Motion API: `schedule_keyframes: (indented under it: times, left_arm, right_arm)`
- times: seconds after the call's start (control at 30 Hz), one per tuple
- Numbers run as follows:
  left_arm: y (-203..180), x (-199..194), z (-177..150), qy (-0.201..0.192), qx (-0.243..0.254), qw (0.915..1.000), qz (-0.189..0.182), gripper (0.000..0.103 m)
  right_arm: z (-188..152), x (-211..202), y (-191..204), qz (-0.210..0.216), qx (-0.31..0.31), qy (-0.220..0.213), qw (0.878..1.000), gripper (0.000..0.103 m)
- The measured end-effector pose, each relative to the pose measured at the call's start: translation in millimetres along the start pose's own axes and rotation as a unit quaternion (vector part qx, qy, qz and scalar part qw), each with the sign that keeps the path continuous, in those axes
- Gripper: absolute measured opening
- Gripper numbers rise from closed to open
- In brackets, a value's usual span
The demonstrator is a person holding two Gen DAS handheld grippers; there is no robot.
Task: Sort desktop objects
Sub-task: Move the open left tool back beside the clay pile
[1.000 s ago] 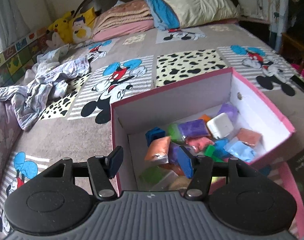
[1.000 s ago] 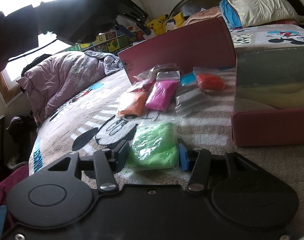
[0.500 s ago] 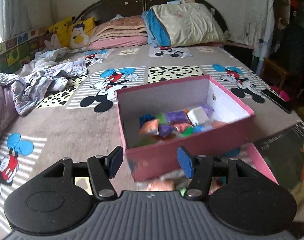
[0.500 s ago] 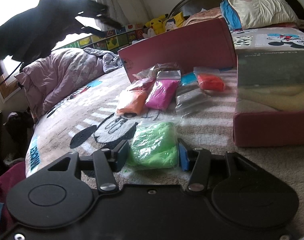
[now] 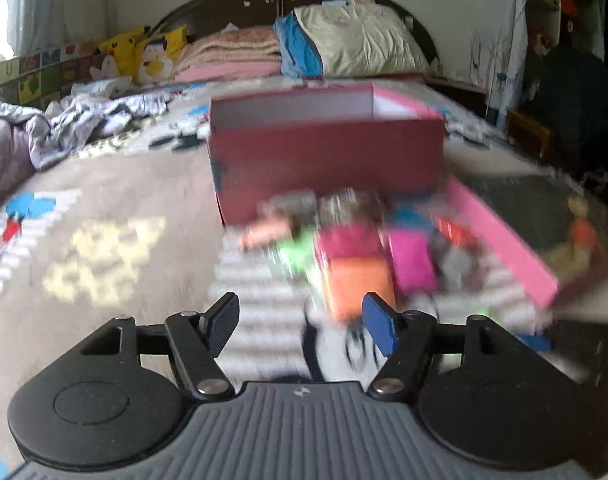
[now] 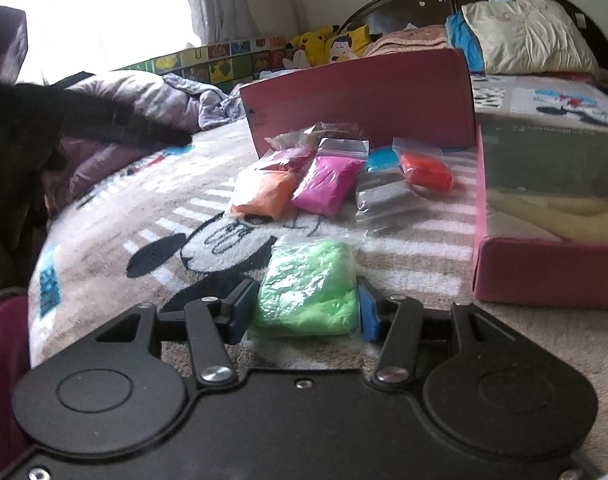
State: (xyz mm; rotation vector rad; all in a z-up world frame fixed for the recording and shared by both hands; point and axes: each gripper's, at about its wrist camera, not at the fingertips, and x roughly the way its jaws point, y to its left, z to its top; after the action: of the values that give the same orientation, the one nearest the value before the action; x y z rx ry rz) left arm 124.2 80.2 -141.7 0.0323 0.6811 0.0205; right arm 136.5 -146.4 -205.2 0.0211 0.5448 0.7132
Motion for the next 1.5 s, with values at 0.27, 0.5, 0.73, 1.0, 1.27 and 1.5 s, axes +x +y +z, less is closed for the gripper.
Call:
schedule_keyframes:
  times: [0.27,0.5,0.73,1.0,1.27,1.5]
  left_arm:
    - [-5.1,1.7,-51.8,-0.008,-0.011,0.9993,0.036,0.067]
    - [-3.6,6.2,-63.9,-0.030,-0.026,0.9987,0.032,0.073]
    - [15.8,13.1,-66.9,-0.019,-0.077,0.9968,-0.004,0.080]
    - [13.8,13.1,-68.4,-0.023,-0.075,0.9969,-0.006,0.081]
    - [14.4,12.3,-68.6,-0.024,-0.079,0.9965,-0.008,0.081]
    - [14.1,11.6,-69.0,-0.027,-0.078,0.9966,-0.007,0.081]
  right_arm:
    - [9.9,0.1,19.7,-0.054,-0.051,0.030,0.997,0.054]
    - [22.9,3.4,33.6,-0.123,-0.080,0.062,0.987,0.077]
    - [26.0,3.4,43.4,-0.137,-0.119,0.068,0.981,0.077]
    - [33.2,7.9,45.2,-0.125,-0.134,0.085,0.979,0.074]
    - [38.0,11.6,45.9,-0.099,-0.128,0.102,0.982,0.051]
    - [43.0,5.2,41.8,-0.094,-0.118,0.105,0.983,0.050]
